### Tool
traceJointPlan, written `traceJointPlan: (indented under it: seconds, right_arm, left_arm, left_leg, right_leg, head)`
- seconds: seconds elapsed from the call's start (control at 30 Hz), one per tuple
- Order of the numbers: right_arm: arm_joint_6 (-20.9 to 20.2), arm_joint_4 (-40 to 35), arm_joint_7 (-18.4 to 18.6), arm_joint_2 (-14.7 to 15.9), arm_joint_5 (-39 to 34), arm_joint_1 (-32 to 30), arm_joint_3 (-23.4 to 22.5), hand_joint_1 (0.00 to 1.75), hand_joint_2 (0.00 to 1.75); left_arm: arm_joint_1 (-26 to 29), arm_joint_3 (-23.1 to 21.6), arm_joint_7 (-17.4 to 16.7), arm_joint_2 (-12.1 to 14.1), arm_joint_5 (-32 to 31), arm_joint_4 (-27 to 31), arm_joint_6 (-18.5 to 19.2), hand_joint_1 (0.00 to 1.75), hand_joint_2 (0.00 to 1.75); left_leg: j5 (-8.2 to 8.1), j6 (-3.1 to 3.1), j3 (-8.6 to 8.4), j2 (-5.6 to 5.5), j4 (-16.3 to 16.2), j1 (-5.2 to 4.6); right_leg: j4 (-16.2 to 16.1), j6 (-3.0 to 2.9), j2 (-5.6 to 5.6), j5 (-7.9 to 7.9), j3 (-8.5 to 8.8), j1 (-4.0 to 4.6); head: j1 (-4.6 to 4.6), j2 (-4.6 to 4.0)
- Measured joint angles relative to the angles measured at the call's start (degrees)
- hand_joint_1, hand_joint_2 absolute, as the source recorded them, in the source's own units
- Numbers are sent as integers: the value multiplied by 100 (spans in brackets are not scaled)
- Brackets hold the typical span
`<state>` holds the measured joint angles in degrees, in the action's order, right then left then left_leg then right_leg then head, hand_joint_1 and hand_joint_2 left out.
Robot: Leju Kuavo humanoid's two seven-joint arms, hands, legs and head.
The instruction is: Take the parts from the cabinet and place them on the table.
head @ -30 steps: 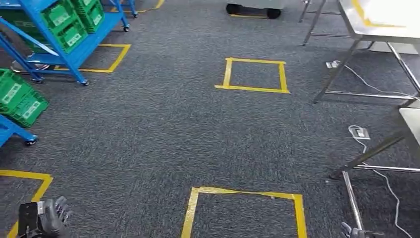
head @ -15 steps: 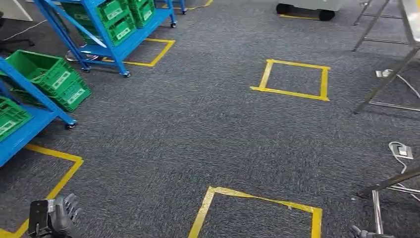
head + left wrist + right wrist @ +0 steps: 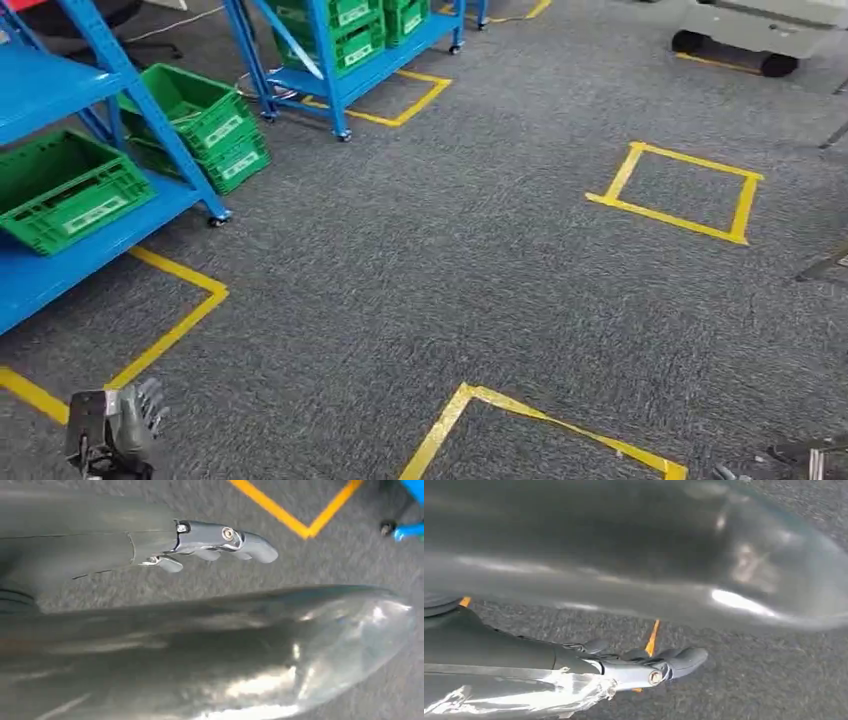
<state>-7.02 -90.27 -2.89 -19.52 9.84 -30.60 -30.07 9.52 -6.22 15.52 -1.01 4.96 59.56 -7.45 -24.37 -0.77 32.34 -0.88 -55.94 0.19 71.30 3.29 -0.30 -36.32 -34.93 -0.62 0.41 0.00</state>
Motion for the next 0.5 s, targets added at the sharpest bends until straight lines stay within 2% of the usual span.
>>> traceJointPlan:
  seconds: [0.03,0.07,0.1,0.13,0.17,0.2,0.23,0.27,0.33,0.37,0.4,0.43,0.47,0.5]
  right_arm:
    - [70,0,24,0,-76,-14,-15,0,0]
    - [115,-2,37,0,-139,-31,-33,0,0]
    - [145,-4,55,0,-202,-50,-44,0,0]
    - [156,-20,72,0,-243,-69,-46,0,0]
    - [165,-42,77,0,-269,-83,-46,0,0]
    - [160,-63,79,0,-274,-93,-44,0,0]
    - [145,-70,86,0,-256,-98,-42,0,0]
    - [103,-70,94,-2,-199,-104,-37,0,0]
    - [-29,-72,66,-2,6,-68,-29,0,0]
    - [-72,-72,46,-2,74,-31,-20,0,0]
    - [-85,-68,40,-7,124,3,-9,0,0]
    - [-111,-57,22,-11,183,34,9,0,0]
    - [-124,-44,20,-24,225,47,13,0,0]
    - [-148,-28,18,-33,268,63,15,0,0]
  left_arm:
    - [-42,-46,2,0,-15,-26,-13,0,0]
    - [-98,-104,13,-4,-44,-66,-27,0,0]
    - [-152,-184,33,-13,-66,-116,-55,0,0]
    - [-203,-273,53,-15,-68,-162,-79,0,0]
    - [-242,-326,61,-24,-66,-182,-110,0,0]
    - [-261,-378,59,-31,-44,-184,-157,0,0]
    - [-267,-412,39,-28,5,-182,-202,0,0]
    - [-237,-435,-15,-6,79,-155,-274,0,0]
    - [-50,-444,-96,67,290,15,-419,0,0]
    - [52,-440,-118,107,370,96,-444,0,0]
    - [143,-429,-127,127,418,169,-459,0,0]
    - [188,-390,-133,177,448,281,-475,0,0]
    - [198,-361,-138,192,472,343,-474,0,0]
    - [213,-324,-142,219,474,402,-472,0,0]
  left_leg:
    - [-2,-8,-1,-88,-1,-11]
    - [-3,-10,-6,-180,-2,-19]
    - [-5,-11,-15,-280,-3,-21]
    - [-6,-9,-28,-383,-5,-22]
    - [-11,-1,-44,-474,-6,-21]
    - [-22,15,-52,-547,-8,-15]
    - [-46,51,-28,-606,-45,-56]
    - [-50,80,-14,-659,-50,-42]
    - [-33,153,21,-759,-30,1]
    - [-59,194,18,-811,-30,2]
    - [-98,206,17,-639,-97,-5]
    - [-250,236,142,-275,-322,-34]
    - [-458,262,357,-113,-717,-33]
    - [-656,280,613,-38,-1182,-31]
  right_leg:
    - [401,-4,11,-100,-236,7]
    - [519,-15,16,-51,-354,12]
    - [375,-36,25,128,-338,19]
    - [-21,-60,60,412,-201,21]
    - [-574,-93,158,717,25,21]
    - [-1093,-118,423,946,249,11]
    - [-1327,-141,651,896,344,-13]
    - [-1331,-116,556,895,387,-16]
    - [-1312,-171,473,889,387,33]
    - [-1361,-214,402,891,413,-6]
    - [-1390,-233,330,903,441,-7]
    - [-1416,-275,262,881,478,-6]
    - [-1417,-288,161,869,498,2]
    - [-1417,-299,65,838,521,8]
  head:
    - [2,0]
    - [-2,0]
    - [5,0]
    - [4,0]
    - [2,0]
    - [7,0]
    - [4,0]
    - [-13,0]
    - [-2,0]
    - [-6,0]
    - [-4,0]
    - [-68,0]
    - [-76,0]
    - [-81,0]
